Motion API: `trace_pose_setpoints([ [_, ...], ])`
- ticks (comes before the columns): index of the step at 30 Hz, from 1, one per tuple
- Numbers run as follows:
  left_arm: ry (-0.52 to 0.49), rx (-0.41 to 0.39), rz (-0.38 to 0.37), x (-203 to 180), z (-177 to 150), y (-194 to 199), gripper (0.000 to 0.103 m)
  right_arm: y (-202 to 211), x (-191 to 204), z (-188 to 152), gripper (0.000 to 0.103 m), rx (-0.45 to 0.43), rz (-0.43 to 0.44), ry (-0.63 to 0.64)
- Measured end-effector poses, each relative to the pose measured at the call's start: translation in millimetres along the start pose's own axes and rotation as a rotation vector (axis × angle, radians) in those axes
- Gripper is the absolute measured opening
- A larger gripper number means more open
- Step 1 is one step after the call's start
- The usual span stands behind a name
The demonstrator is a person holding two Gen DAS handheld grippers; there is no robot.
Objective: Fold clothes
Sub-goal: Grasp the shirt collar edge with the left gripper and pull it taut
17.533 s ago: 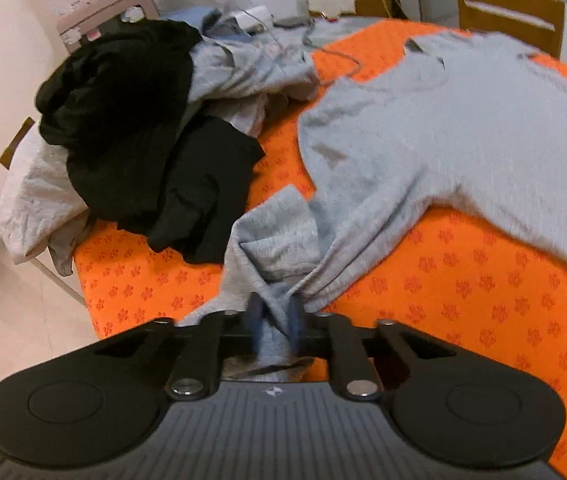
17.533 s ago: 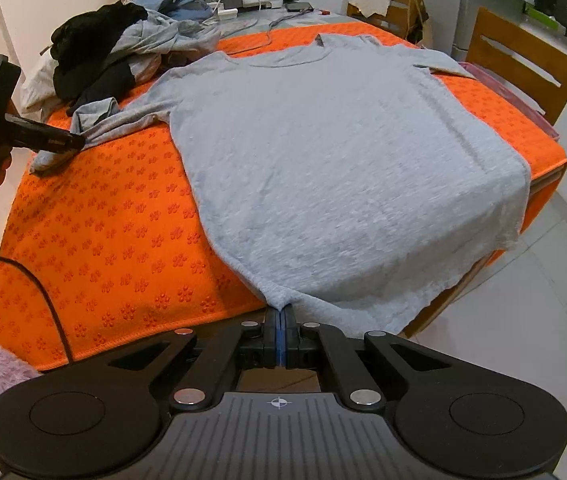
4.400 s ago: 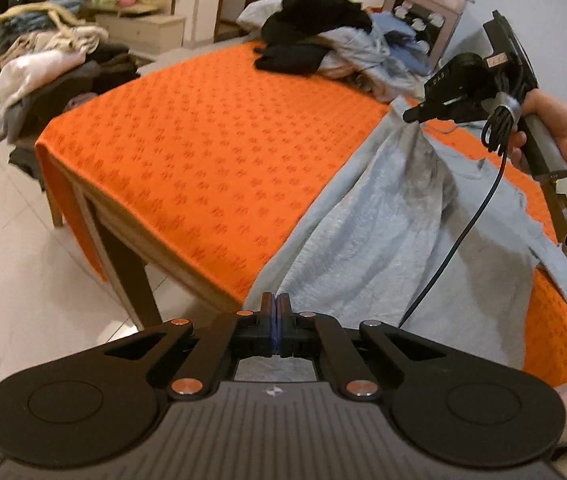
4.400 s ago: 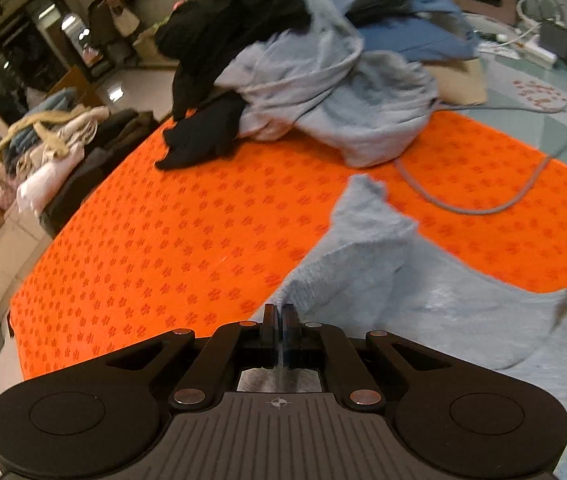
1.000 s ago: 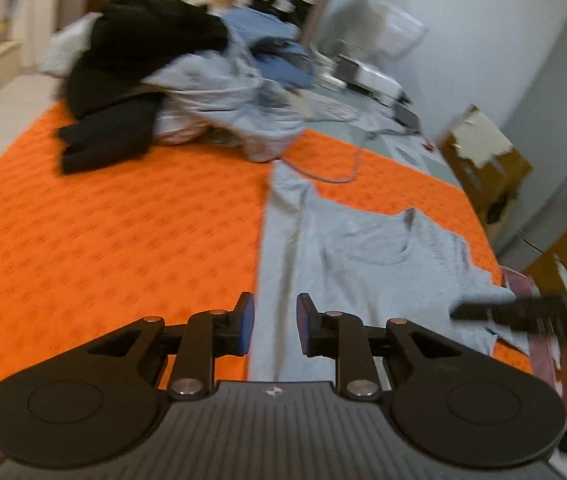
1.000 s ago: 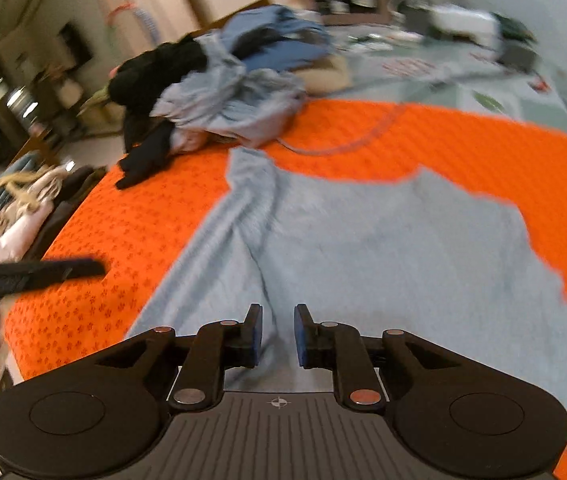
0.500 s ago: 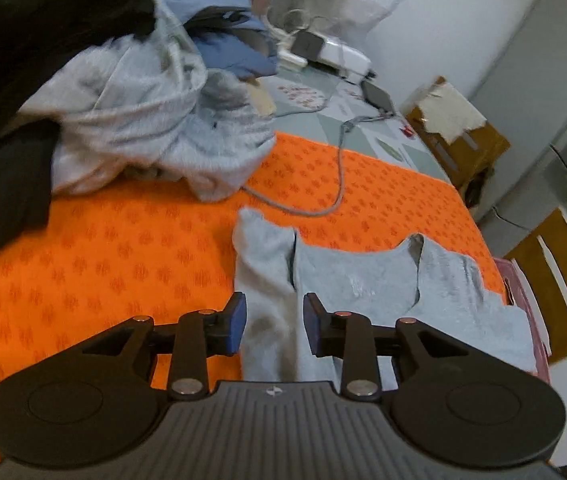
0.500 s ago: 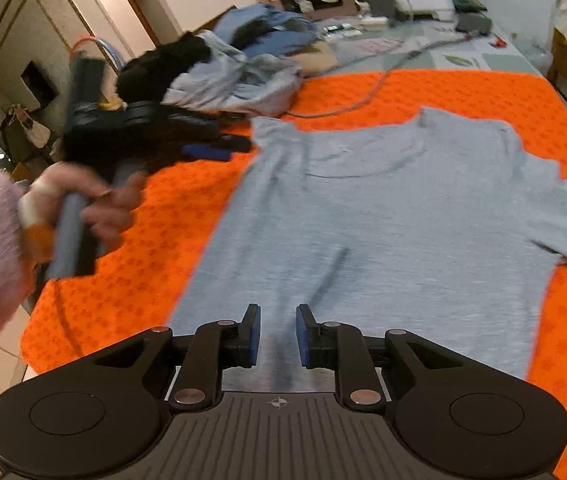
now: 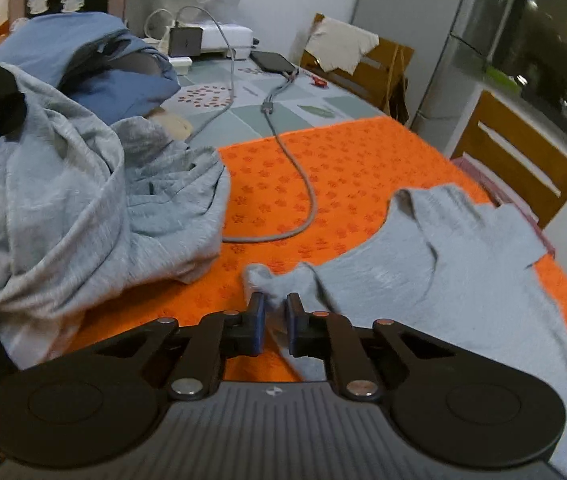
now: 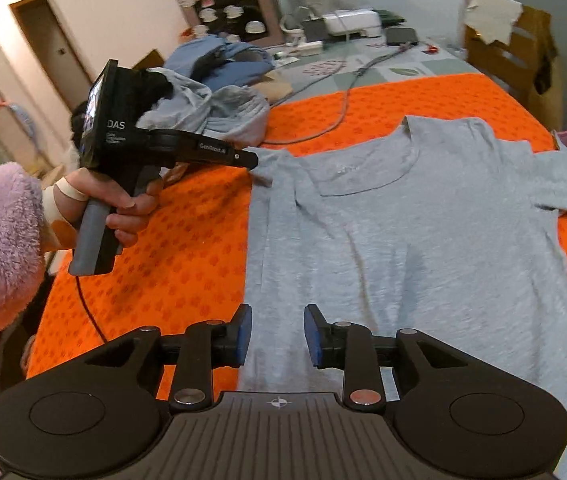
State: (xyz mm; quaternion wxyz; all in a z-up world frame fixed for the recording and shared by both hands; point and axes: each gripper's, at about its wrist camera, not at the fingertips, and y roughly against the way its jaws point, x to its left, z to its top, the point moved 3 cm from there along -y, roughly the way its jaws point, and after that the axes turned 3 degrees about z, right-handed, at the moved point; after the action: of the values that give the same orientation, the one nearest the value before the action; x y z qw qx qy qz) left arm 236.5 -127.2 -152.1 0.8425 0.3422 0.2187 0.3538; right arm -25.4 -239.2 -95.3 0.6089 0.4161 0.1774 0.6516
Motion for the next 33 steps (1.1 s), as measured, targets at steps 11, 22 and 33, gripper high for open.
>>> trace_pose_setpoints([
  [11, -0.002, 0.031, -0.057, 9, 2, -23, 0.013, -60, 22, 32, 0.035, -0.022, -0.097, -0.010],
  [22, 0.058, 0.045, -0.121, 22, 3, -26, 0.013, -134, 38, 83, 0.034, -0.027, -0.206, 0.164],
  [33, 0.091, 0.063, -0.139, 27, 7, -29, 0.010, -142, 47, 93, 0.003, -0.056, -0.292, 0.213],
])
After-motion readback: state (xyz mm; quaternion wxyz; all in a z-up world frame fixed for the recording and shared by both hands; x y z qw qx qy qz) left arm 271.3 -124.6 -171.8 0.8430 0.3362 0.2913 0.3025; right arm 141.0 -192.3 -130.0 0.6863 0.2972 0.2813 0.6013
